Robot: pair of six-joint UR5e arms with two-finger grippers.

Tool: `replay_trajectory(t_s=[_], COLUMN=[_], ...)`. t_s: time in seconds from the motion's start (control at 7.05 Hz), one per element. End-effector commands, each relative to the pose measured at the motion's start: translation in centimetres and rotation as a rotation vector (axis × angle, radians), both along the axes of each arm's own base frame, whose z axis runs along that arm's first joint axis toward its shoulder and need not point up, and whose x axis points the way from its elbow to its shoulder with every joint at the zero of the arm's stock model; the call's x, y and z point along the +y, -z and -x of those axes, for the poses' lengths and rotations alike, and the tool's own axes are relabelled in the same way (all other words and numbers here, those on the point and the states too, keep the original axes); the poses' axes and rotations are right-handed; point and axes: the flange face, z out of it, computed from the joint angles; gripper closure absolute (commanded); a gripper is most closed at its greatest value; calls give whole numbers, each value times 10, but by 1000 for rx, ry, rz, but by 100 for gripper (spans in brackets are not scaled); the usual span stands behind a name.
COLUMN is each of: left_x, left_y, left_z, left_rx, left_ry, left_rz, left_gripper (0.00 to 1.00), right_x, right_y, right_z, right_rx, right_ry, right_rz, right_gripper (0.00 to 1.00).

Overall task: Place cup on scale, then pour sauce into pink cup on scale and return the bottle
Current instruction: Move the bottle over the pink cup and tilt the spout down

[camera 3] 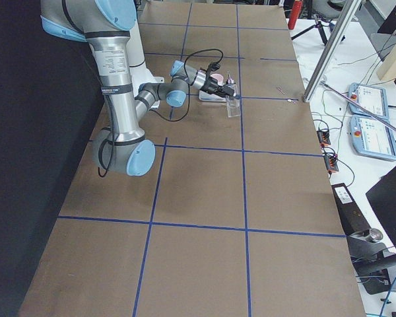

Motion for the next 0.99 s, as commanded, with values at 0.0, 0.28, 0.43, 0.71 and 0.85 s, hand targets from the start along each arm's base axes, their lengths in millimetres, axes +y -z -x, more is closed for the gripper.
replay_trajectory(t_s=[0.0, 0.28, 0.43, 0.71, 0.85], left_x=[0, 0, 0, 0, 0], left_y=[-1, -1, -1, -4, -4], left_z=[0, 0, 0, 0, 0], left_rx=[0, 0, 0, 0, 0], left_ry=[-1, -1, -1, -1, -1], left_rz=[2, 2, 4, 8, 8], left_gripper=[0, 0, 0, 0, 0], right_x=[20, 29, 35, 31, 26], right_y=[45, 67, 71, 59, 47], right_z=[65, 83, 91, 124, 139], right_rx=[238, 407, 531, 618, 671], right_ry=[-47, -24, -4, -19, -41], right_rz=[-53, -53, -82, -101, -119], right_gripper=[100, 100, 100, 100, 100])
